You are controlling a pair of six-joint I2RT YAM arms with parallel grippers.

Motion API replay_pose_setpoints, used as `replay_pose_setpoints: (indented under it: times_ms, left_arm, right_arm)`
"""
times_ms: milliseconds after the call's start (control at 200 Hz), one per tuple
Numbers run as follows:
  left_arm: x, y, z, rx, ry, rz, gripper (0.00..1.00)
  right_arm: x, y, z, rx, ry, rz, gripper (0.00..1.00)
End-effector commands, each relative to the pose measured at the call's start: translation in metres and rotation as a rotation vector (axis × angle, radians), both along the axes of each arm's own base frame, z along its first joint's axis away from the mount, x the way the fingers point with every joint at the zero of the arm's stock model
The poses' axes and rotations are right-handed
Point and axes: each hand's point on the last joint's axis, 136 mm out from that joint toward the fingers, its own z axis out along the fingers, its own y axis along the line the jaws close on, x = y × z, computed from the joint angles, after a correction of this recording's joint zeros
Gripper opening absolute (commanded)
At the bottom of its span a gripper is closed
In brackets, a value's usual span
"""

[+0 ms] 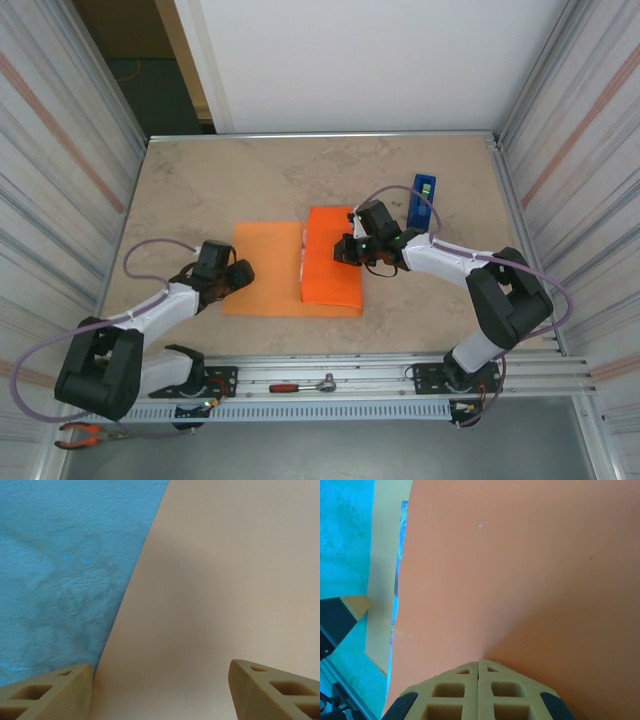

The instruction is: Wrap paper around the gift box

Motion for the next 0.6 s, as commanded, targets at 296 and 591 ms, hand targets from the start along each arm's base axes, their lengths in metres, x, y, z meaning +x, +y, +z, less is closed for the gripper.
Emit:
replay_pose_setpoints:
  times_ms: [296,591]
  left_arm:
    - [0.059,-0.070,0.033,-0.143,-0.194,-0.291,0.75]
    - [0.086,-0.087,0.057,-0.183,-0.297,-0.396,0.75]
  right_arm:
    - [-0.016,-0.015,-0.029,-0.106,0.070,0.006,0.00]
    - [-0.017,-0.014,-0.029,-0.108,0.070,0.011,0.00]
